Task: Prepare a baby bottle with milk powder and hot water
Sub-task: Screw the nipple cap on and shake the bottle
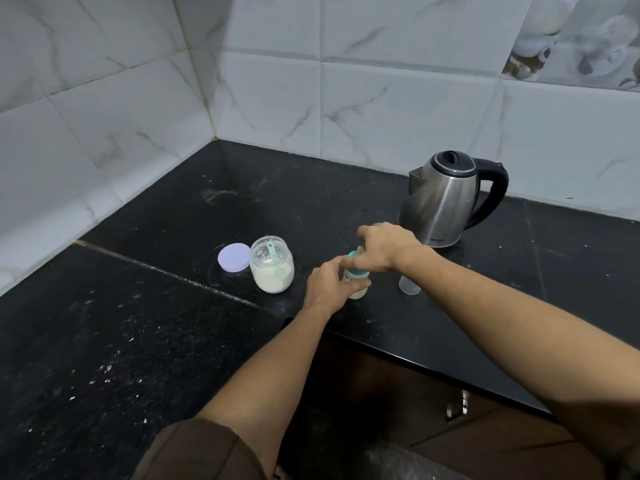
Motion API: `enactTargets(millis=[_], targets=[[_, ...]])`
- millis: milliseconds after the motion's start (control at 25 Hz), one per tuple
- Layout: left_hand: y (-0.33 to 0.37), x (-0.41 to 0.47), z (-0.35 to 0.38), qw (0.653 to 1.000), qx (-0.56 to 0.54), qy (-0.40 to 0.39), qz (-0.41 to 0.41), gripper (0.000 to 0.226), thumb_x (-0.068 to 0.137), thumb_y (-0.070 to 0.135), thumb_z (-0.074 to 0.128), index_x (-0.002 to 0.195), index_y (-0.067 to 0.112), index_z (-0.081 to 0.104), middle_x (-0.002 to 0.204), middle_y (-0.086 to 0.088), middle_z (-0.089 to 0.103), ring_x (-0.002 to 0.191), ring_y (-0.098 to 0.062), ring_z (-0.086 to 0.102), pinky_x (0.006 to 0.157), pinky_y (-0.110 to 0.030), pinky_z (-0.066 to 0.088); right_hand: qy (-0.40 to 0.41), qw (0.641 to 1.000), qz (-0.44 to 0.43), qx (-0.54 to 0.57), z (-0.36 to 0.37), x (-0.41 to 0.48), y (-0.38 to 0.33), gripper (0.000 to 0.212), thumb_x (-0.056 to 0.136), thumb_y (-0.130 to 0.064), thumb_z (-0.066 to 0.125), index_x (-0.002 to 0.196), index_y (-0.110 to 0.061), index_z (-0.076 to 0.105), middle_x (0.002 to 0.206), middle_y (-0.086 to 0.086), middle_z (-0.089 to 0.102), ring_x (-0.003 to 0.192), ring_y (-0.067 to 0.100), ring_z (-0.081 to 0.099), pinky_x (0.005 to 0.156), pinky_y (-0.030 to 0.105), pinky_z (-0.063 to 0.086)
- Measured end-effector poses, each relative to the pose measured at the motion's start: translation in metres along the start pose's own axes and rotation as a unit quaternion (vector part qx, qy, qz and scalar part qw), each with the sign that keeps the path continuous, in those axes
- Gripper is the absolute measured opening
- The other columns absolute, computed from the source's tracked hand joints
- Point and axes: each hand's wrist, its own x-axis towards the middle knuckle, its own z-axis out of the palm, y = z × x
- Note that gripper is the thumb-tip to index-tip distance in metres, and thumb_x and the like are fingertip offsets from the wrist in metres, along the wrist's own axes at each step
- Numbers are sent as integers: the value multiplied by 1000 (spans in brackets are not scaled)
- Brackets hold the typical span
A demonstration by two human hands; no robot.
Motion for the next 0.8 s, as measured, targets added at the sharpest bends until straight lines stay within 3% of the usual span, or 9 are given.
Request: enactTargets(millis=[80,160,240,320,400,520,640,720,800], targets=[[-1,-1,0,1000,-14,-5,3,58,74,45,91,126,27,70,109,8,78,109,-13,71,99,-44,57,-47,998,-37,-4,-6,0,-2,54,81,-52,67,130,-27,63,123,-1,66,109,23,63,84,39,56],[-3,0,1,1000,-16,-4,3,59,73,45,92,125,28,71,109,9,78,109,-12,71,100,-45,57,-37,998,-32,-32,-7,0,-5,43,84,-45,65,122,-24,68,107,-2,68,101,23,65,76,36,54],[-1,0,0,1000,-6,-5,5,58,74,45,91,124,26,70,112,8,78,110,-13,71,100,-46,57,-9,998,1,-61,-2,0,-8,43,93,-56,57,104,-16,68,81,-1,59,85,25,65,69,36,51],[2,-1,-2,1000,12,-7,0,56,77,46,90,123,22,69,115,4,77,112,-16,70,100,-45,56,7,996,38,-78,1,-1,-9,58,95,-71,44,90,-16,63,74,0,55,80,24,64,69,36,53],[2,0,-1,1000,14,-3,-6,58,77,45,90,125,20,69,115,2,77,111,-17,70,99,-44,56,7,998,33,-57,0,0,-7,63,89,-78,46,96,-18,65,83,0,62,84,24,65,71,36,54],[0,-1,-1,1000,-8,-3,3,57,76,42,91,126,26,71,109,8,78,108,-14,70,99,-43,57,-55,997,-42,-35,-4,2,-4,59,83,-56,67,132,-25,60,118,2,66,99,23,62,80,39,56],[-1,0,0,1000,-5,-2,10,57,76,42,91,127,27,71,111,9,78,110,-12,70,100,-42,56,-33,997,-39,-51,-2,3,-2,40,84,-47,69,113,-21,68,109,4,71,92,25,66,73,37,56],[1,-1,-1,1000,5,-2,15,54,79,42,89,126,25,70,112,7,77,111,-14,69,100,-41,56,-5,999,-5,-37,3,4,-1,44,84,-59,67,98,-18,67,96,4,70,82,25,66,66,34,52],[1,0,-2,1000,9,-6,11,52,80,43,88,125,25,70,110,6,78,109,-15,70,99,-42,56,1,1000,-2,-31,8,6,2,54,80,-69,67,103,-20,63,95,2,66,84,26,66,69,36,54]])
